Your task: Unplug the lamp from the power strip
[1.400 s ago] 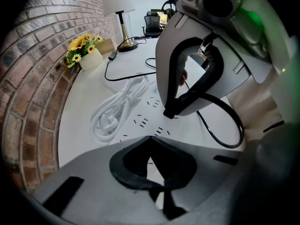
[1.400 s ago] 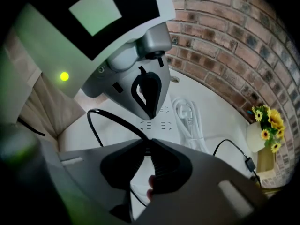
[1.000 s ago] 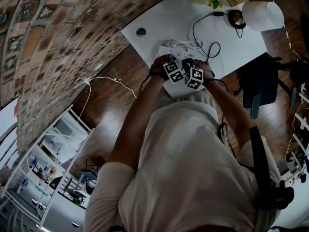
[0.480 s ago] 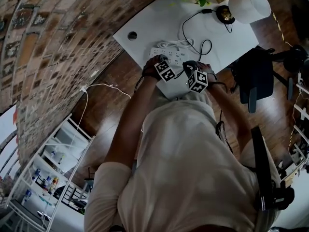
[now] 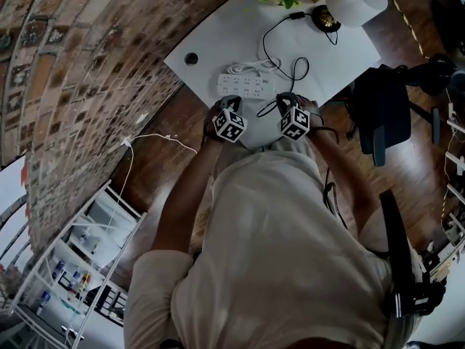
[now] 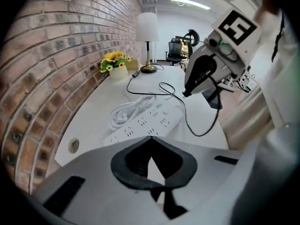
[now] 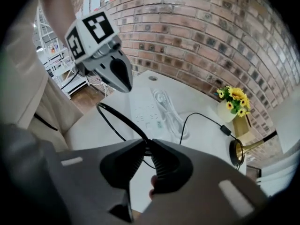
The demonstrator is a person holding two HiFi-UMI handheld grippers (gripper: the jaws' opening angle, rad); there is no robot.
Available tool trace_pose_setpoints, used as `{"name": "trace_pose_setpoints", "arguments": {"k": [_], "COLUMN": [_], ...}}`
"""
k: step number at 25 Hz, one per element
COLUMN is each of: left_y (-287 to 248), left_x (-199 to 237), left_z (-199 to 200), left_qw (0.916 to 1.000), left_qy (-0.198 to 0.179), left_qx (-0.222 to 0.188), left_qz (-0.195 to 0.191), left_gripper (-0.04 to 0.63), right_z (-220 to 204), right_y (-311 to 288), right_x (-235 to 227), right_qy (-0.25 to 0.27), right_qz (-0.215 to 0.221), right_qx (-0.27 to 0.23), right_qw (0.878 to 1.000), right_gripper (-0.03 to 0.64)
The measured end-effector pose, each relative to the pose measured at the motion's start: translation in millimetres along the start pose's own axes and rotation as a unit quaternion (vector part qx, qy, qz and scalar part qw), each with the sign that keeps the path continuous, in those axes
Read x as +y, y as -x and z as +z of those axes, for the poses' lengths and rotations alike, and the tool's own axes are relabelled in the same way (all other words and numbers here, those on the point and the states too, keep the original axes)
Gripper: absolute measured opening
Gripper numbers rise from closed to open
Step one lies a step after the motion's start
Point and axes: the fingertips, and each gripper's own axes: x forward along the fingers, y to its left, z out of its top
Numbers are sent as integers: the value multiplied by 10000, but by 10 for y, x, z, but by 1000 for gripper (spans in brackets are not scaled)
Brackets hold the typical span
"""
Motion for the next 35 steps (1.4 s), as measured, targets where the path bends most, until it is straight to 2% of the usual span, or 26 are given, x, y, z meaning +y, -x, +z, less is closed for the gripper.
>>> {"name": "trace_pose_setpoints", "arguments": {"k": [4,10,13,16,18,20,25,27,32,35], "left_y": [254,489,568,675,757,823,1024,1107,1357,1547], "left_x": [-194,-439,-497,-510,-516,-520,-513,-447,-311,-228], "left_z": [-320,-584,-571,-506,-453,-412,-228,-90,243,415], "left_qw": [9990,9936,9876,9796,9728,9626,9260,9196,9170,9149], "left_qy": [438,1053,1500,1917,2194,2560,3562,3655,3529,3421], "left_qx": [88,306,253,118,11,-168,-841,-1134,-1721,-2080], "left_qz": [99,255,379,592,738,872,929,891,701,515], "left_gripper": [3,3,4,5,3,5,4,3,5,5], "right_z": [-238,-279,-268,-174,-127,-101,-107,-66,145,272], "right_y": [-130,-325,-355,-283,-190,-83,232,367,764,980], "right_x": [-97,-102,-78,-82,-114,-138,-176,-251,-399,-498], "right_qy": [192,436,407,347,254,74,-541,-810,-1539,-1701], "right_qz": [-152,31,206,278,257,269,319,236,-15,-327], "right_qx": [426,515,463,156,-93,-374,-1013,-1164,-1559,-1631], "right_qw": [9988,9977,9979,9989,9993,9989,9929,9896,9757,9713], "right_gripper": [52,56,126,182,198,198,171,165,148,144]}}
